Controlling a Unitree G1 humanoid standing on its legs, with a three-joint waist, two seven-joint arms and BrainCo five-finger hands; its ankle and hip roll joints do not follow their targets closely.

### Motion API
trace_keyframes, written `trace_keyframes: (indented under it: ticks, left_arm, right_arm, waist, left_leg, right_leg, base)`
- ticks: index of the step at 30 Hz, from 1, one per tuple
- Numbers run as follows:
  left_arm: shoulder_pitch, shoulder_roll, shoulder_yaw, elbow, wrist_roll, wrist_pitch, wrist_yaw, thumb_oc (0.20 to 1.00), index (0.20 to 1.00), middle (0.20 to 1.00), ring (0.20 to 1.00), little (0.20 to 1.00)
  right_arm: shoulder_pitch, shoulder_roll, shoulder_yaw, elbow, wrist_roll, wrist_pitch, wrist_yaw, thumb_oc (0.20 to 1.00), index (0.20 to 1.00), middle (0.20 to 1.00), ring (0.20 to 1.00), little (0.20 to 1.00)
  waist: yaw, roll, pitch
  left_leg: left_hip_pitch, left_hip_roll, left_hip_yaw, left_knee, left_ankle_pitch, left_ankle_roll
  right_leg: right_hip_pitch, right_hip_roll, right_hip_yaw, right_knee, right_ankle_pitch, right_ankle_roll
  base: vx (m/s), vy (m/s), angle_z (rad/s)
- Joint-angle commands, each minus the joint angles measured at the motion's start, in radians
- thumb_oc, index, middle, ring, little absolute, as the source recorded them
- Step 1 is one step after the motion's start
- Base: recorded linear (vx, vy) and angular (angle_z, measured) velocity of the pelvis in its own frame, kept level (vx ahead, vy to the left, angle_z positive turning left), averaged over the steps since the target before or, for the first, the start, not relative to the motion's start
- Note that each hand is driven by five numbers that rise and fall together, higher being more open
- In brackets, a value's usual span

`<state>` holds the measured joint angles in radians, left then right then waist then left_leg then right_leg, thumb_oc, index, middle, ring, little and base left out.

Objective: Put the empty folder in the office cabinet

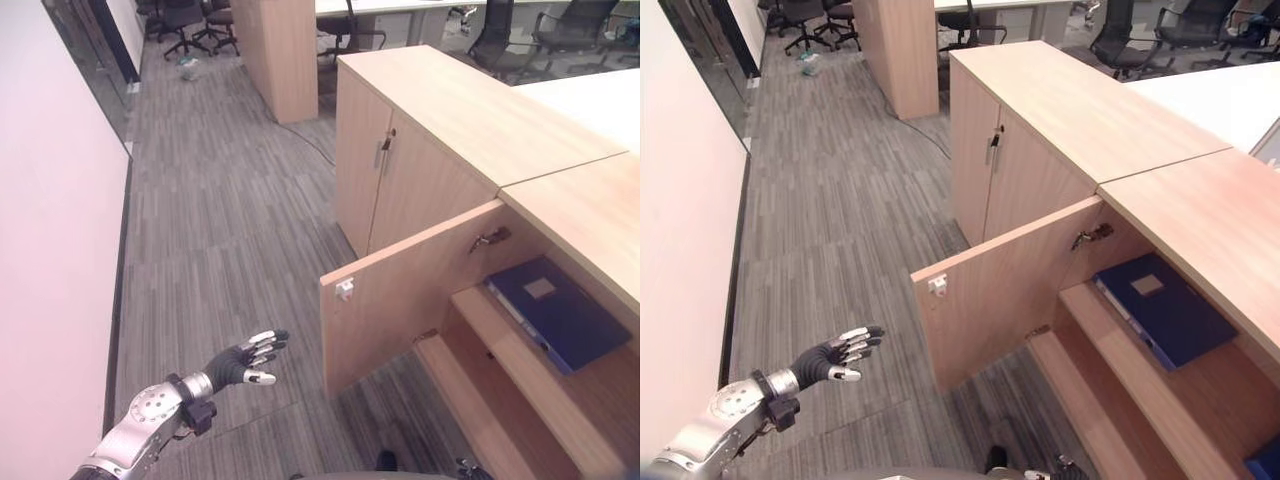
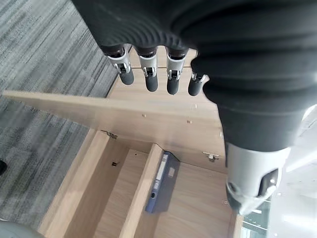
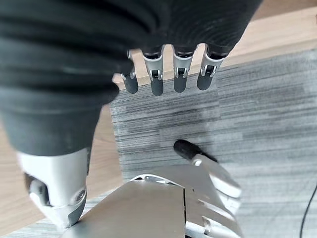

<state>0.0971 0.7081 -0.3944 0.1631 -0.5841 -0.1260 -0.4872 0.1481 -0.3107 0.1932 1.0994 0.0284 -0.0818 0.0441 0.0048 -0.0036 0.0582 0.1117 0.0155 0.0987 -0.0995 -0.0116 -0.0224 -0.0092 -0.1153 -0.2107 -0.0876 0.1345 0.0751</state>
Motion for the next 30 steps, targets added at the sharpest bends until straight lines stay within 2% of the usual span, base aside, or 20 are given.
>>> trace_keyframes:
  ticks: [1,4,5,6,7,8,9,10,12,16,19,22,27,30]
  left_arm:
    - [-0.128,-0.031,0.018,-0.004,-0.011,-0.050,0.035,1.000,1.000,1.000,1.000,1.000]
    - [-0.217,-0.085,-0.010,0.084,0.074,-0.076,0.095,1.000,1.000,1.000,1.000,1.000]
    - [-0.220,-0.088,-0.012,0.087,0.075,-0.077,0.096,1.000,1.000,1.000,1.000,1.000]
    - [-0.240,-0.096,-0.014,0.106,0.102,-0.083,0.117,1.000,1.000,1.000,1.000,1.000]
    - [-0.260,-0.099,-0.019,0.125,0.130,-0.088,0.132,1.000,1.000,1.000,1.000,1.000]
    - [-0.299,-0.101,-0.032,0.162,0.180,-0.086,0.150,1.000,1.000,1.000,1.000,1.000]
    - [-0.314,-0.105,-0.031,0.196,0.210,-0.085,0.161,1.000,1.000,1.000,1.000,1.000]
    - [-0.333,-0.114,-0.027,0.238,0.221,-0.089,0.180,1.000,1.000,1.000,1.000,1.000]
    - [-0.417,-0.140,-0.011,0.361,0.272,-0.102,0.245,1.000,1.000,1.000,1.000,1.000]
    - [-0.500,-0.173,0.028,0.497,0.265,-0.106,0.314,1.000,1.000,1.000,1.000,1.000]
    - [-0.632,-0.177,0.101,0.662,0.230,-0.119,0.411,1.000,1.000,1.000,1.000,1.000]
    - [-0.662,-0.186,0.119,0.670,0.206,-0.126,0.433,1.000,1.000,1.000,1.000,1.000]
    - [-0.594,-0.252,0.144,0.533,0.134,-0.148,0.433,1.000,1.000,1.000,1.000,1.000]
    - [-0.491,-0.304,0.155,0.431,0.109,-0.146,0.417,1.000,1.000,1.000,1.000,1.000]
  right_arm:
    - [-0.079,0.015,0.034,0.006,0.036,-0.001,-0.002,1.000,1.000,1.000,1.000,1.000]
    - [-0.090,0.012,0.028,0.000,0.050,0.002,-0.006,1.000,1.000,1.000,1.000,1.000]
    - [-0.090,0.011,0.027,0.000,0.050,0.003,-0.006,1.000,1.000,1.000,1.000,1.000]
    - [-0.091,0.010,0.026,-0.002,0.052,0.004,-0.007,1.000,1.000,1.000,1.000,1.000]
    - [-0.093,0.008,0.025,-0.004,0.049,0.007,-0.009,1.000,1.000,1.000,1.000,1.000]
    - [-0.094,0.005,0.026,0.007,0.038,0.010,-0.013,1.000,1.000,1.000,1.000,1.000]
    - [-0.089,0.007,0.036,0.010,0.031,0.011,-0.009,1.000,1.000,1.000,1.000,1.000]
    - [-0.085,0.007,0.038,0.011,0.029,0.010,-0.010,1.000,1.000,1.000,1.000,1.000]
    - [-0.051,-0.009,0.044,0.016,0.028,0.008,-0.009,1.000,1.000,1.000,1.000,1.000]
    - [-0.029,-0.033,0.041,0.025,0.034,0.008,-0.014,1.000,1.000,1.000,1.000,1.000]
    - [-0.025,-0.066,0.023,0.048,0.062,-0.001,-0.033,1.000,1.000,1.000,1.000,1.000]
    - [-0.032,-0.075,0.020,0.066,0.063,0.001,-0.042,1.000,1.000,1.000,1.000,1.000]
    - [-0.048,-0.068,0.004,0.104,0.078,0.010,-0.047,1.000,1.000,1.000,1.000,1.000]
    - [-0.059,-0.049,0.003,0.111,0.073,0.012,-0.050,1.000,1.000,1.000,1.000,1.000]
  waist:
    - [-0.024,-0.005,0.061]
    - [-0.052,0.011,0.073]
    - [-0.049,0.011,0.074]
    - [-0.057,0.016,0.076]
    - [-0.055,0.023,0.080]
    - [-0.052,0.036,0.079]
    - [-0.056,0.027,0.067]
    - [-0.066,0.020,0.061]
    - [-0.095,0.017,0.035]
    - [-0.127,0.031,0.016]
    - [-0.164,0.045,0.001]
    - [-0.169,0.048,0.001]
    - [-0.161,0.047,0.012]
    - [-0.136,0.031,0.029]
  left_leg:
    - [-0.037,0.002,0.077,0.012,-0.042,-0.018]
    - [-0.038,0.013,0.130,0.012,-0.035,-0.018]
    - [-0.037,0.013,0.133,0.012,-0.035,-0.018]
    - [-0.034,0.016,0.147,0.012,-0.035,-0.016]
    - [-0.032,0.023,0.171,0.012,-0.034,-0.014]
    - [-0.027,0.042,0.232,0.012,-0.029,-0.017]
    - [-0.028,0.040,0.259,0.012,-0.027,-0.019]
    - [-0.024,0.039,0.279,0.012,-0.021,-0.021]
    - [-0.008,0.040,0.308,0.012,-0.018,-0.024]
    - [0.012,0.050,0.324,0.012,-0.014,-0.039]
    - [0.034,0.071,0.338,0.012,-0.004,-0.062]
    - [0.040,0.080,0.337,0.012,0.003,-0.068]
    - [0.047,0.111,0.335,0.042,0.027,-0.089]
    - [-0.005,0.154,0.332,0.154,0.037,-0.117]
  right_leg:
    - [-0.017,-0.131,-0.016,0.115,-0.018,0.157]
    - [-0.054,-0.139,0.006,0.168,-0.015,0.166]
    - [-0.056,-0.138,0.009,0.171,-0.016,0.165]
    - [-0.064,-0.141,-0.002,0.187,-0.016,0.164]
    - [-0.076,-0.151,-0.041,0.219,-0.023,0.157]
    - [-0.054,-0.178,-0.197,0.256,-0.066,0.134]
    - [-0.033,-0.176,-0.239,0.231,-0.073,0.130]
    - [-0.034,-0.166,-0.228,0.220,-0.069,0.132]
    - [-0.023,-0.132,-0.144,0.156,-0.077,0.127]
    - [0.015,-0.104,-0.128,0.089,-0.069,0.120]
    - [0.061,-0.060,-0.105,0.021,-0.073,0.115]
    - [0.070,-0.050,-0.099,0.020,-0.083,0.108]
    - [0.091,-0.035,-0.093,0.015,-0.107,0.089]
    - [0.108,-0.026,-0.098,0.006,-0.124,0.068]
  base:
    - [-0.11,0.023,-0.35]
    - [-0.08,0.028,-0.46]
    - [-0.06,0.034,-0.56]
    - [-0.06,0.013,-0.77]
    - [-0.13,0.026,-0.72]
    - [-0.13,0.011,-0.65]
    - [-0.07,-0.011,-0.70]
    - [0.03,-0.039,-1.03]
    - [0.15,-0.099,-0.91]
    - [0.10,-0.094,-0.72]
    - [0.10,-0.161,-0.23]
    - [0.04,-0.104,-0.33]
    - [0.00,-0.087,0.04]
    - [-0.04,-0.108,0.01]
